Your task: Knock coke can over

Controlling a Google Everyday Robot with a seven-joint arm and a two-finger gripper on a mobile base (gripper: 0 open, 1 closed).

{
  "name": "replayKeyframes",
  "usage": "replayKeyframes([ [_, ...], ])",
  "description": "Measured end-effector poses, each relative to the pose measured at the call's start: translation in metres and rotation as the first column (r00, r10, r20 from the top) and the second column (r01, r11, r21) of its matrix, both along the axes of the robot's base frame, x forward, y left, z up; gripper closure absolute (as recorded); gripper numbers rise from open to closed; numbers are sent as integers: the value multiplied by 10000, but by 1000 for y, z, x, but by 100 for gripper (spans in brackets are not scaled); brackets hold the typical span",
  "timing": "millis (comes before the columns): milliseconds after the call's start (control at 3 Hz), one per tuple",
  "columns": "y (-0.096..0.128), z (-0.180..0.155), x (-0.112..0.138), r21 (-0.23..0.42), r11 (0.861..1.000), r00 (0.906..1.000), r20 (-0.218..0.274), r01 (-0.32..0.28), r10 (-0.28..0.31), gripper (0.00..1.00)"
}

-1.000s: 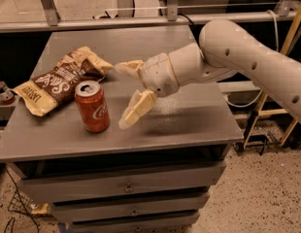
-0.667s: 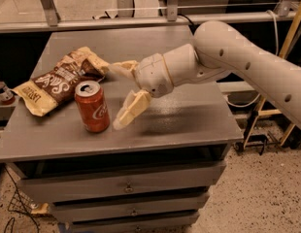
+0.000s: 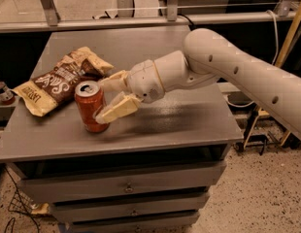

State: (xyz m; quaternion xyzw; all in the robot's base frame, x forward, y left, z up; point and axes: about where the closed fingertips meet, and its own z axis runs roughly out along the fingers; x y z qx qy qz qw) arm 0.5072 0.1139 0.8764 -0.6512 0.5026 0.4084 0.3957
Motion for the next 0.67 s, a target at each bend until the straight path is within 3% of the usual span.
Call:
replayKeyframes([
  [667,2,-4,-3,50,9999,9994,-322,90,-88,78],
])
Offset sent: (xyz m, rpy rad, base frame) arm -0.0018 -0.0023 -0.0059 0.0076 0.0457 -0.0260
